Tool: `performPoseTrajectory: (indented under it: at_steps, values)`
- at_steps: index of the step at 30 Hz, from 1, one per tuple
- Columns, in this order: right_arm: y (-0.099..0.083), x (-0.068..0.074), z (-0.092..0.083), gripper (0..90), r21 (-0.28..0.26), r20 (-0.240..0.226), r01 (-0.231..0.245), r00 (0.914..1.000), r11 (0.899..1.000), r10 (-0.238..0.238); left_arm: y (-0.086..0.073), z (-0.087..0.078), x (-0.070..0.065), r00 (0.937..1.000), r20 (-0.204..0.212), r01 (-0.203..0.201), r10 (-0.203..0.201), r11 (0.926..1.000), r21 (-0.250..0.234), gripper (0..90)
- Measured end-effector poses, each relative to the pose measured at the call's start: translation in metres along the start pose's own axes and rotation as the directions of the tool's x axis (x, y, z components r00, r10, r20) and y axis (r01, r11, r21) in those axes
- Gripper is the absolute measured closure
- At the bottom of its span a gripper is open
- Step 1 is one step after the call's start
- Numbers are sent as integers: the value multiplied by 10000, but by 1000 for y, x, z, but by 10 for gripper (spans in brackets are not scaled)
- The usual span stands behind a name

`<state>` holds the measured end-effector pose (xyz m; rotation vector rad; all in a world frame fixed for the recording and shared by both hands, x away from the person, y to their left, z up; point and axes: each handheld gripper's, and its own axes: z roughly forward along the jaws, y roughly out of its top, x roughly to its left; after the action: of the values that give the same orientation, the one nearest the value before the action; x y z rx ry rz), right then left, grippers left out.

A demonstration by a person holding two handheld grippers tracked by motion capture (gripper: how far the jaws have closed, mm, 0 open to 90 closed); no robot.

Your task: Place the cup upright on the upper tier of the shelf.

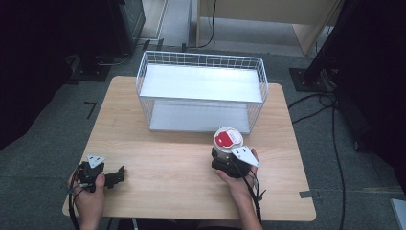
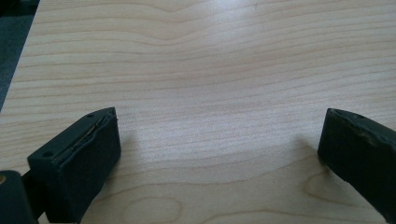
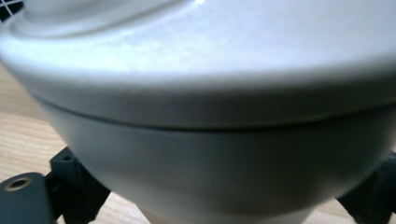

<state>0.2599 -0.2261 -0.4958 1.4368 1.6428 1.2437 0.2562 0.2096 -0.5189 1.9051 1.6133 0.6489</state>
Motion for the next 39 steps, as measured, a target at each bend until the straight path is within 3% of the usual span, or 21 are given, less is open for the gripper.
performPoseTrajectory:
  at_steps: [13, 23, 39]
  values:
    - [-8, 3, 9, 92, -811, 368, 215, 9991, 9965, -185, 0, 0, 0, 10000, -5, 3, -3, 10000, 0, 0]
    - [-9, 5, 8, 95, -1021, 524, 143, 9986, 9947, -90, 0, 0, 0, 10000, -3, 0, 0, 10000, 3, 0]
    - [26, 9, -3, 96, -1764, 446, 326, 9987, 9838, -251, 0, 0, 0, 10000, -4, -1, 1, 10000, 6, 0]
